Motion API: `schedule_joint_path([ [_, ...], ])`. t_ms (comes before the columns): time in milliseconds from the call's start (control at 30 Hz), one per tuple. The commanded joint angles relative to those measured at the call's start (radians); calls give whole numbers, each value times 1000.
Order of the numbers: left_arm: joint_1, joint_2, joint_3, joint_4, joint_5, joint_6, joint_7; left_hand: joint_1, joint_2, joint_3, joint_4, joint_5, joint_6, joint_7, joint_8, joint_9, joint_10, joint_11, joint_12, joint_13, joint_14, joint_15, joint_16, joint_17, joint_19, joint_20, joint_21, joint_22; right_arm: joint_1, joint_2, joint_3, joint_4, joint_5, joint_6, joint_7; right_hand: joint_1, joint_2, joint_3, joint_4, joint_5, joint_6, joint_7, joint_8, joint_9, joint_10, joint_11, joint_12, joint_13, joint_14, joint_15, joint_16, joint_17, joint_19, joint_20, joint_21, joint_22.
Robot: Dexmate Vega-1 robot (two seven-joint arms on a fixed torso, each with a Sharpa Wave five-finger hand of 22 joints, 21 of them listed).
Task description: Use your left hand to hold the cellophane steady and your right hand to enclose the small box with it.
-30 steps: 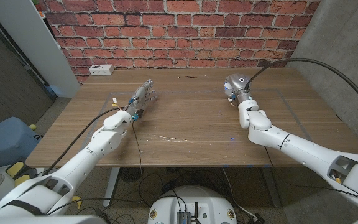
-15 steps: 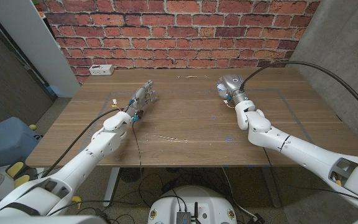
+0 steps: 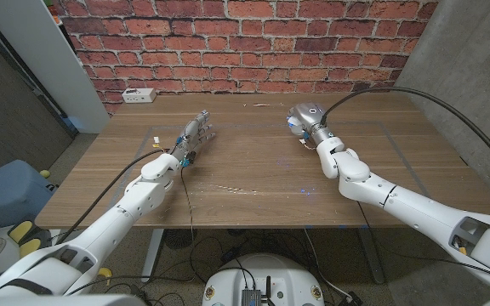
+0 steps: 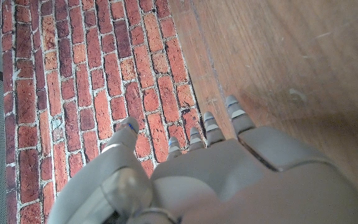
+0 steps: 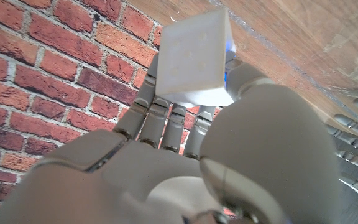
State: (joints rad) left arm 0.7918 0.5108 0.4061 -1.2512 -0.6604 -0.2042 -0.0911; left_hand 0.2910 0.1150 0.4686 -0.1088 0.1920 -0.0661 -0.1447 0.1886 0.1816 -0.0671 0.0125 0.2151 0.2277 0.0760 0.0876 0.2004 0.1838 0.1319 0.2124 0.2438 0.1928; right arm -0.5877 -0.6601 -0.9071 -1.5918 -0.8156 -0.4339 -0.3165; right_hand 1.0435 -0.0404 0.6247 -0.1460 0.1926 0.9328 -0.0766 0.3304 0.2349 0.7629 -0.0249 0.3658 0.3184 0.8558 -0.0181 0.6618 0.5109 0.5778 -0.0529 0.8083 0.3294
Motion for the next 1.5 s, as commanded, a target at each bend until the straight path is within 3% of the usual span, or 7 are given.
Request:
schedule_joint_path([
  [33, 6, 1, -2, -4, -3, -5, 0, -6, -3, 9, -2, -1, 4, 1, 2, 0, 4, 3, 7, 2, 6, 4, 2, 4, 10, 3, -2, 5, -7, 0, 5, -17, -36, 86, 17, 224, 228, -4, 0, 5, 19, 8, -5, 4, 55, -41, 2, 7, 102, -214, -2, 152, -5, -76, 10, -1],
  [1500, 47, 13, -11, -41, -10, -14, 14, -12, -3, 13, -4, -1, 5, 2, 0, 0, 4, 5, 5, -8, 11, 6, -2, 4, 11, 3, -5, 5, -17, 16, -7, -29, -93, 363, 95, 231, 226, -15, 0, 6, 25, 8, -15, 8, 64, -40, -10, 16, 112, -214, -20, 161, -23, -77, 59, -15],
])
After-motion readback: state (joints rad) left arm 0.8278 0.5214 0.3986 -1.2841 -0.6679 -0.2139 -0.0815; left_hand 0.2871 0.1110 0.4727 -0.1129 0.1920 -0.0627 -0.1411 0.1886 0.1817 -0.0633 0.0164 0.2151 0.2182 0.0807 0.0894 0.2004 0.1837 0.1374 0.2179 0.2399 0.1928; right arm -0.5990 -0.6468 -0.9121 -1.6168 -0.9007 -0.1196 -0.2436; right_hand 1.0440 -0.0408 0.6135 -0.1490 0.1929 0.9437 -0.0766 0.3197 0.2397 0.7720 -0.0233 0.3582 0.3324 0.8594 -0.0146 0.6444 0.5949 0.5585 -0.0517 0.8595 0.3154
